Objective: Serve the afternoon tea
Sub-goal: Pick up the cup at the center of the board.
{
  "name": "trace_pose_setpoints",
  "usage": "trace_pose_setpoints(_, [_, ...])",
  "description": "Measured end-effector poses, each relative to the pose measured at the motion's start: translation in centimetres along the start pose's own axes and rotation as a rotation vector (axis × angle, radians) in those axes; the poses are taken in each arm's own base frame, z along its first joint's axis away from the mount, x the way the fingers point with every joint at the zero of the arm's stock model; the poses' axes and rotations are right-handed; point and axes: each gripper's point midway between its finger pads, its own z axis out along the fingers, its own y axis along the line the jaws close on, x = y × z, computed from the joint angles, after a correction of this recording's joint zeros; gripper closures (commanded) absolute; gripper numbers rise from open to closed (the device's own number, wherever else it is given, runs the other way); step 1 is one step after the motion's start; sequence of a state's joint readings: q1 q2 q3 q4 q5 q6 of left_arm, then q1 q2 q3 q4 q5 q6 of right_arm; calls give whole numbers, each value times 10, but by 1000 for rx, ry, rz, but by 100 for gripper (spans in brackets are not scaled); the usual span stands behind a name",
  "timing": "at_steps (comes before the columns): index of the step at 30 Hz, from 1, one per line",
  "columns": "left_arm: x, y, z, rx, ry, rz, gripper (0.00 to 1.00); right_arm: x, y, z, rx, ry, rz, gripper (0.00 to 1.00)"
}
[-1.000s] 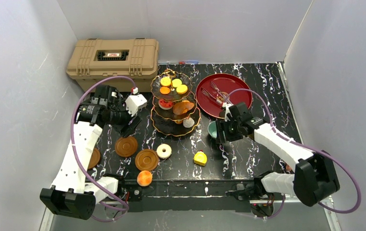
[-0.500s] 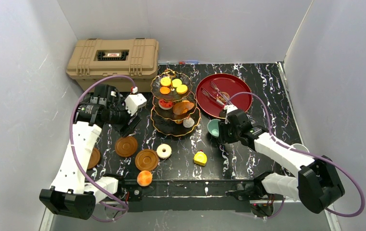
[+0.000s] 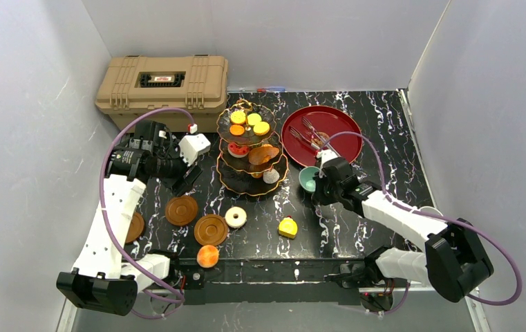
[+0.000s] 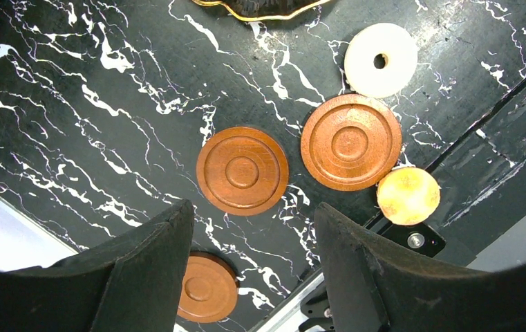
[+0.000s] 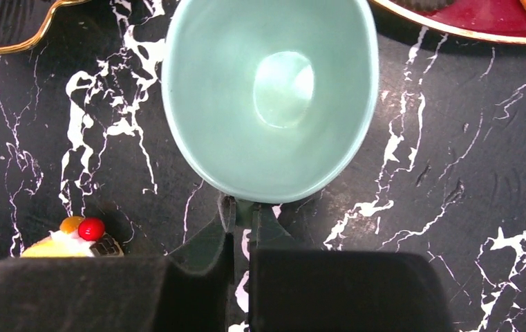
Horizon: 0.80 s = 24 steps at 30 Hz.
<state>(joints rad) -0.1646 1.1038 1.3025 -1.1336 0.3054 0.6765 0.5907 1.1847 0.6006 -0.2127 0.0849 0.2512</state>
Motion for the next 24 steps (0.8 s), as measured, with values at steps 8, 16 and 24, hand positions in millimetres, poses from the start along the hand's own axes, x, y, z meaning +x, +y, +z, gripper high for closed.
trace_pose_setpoints(8, [1,1,-1,-6,-2,-30,37,1,24,-17,-38,-4,-92,99])
trace_pose_setpoints(16, [8,16,4,18,-12,-227,38,-26,60,-57,-146,-93,-139,99])
trace_pose_setpoints(24, [18,58,0,2,-68,-515,36,-24,120,-83,-308,-84,-188,99])
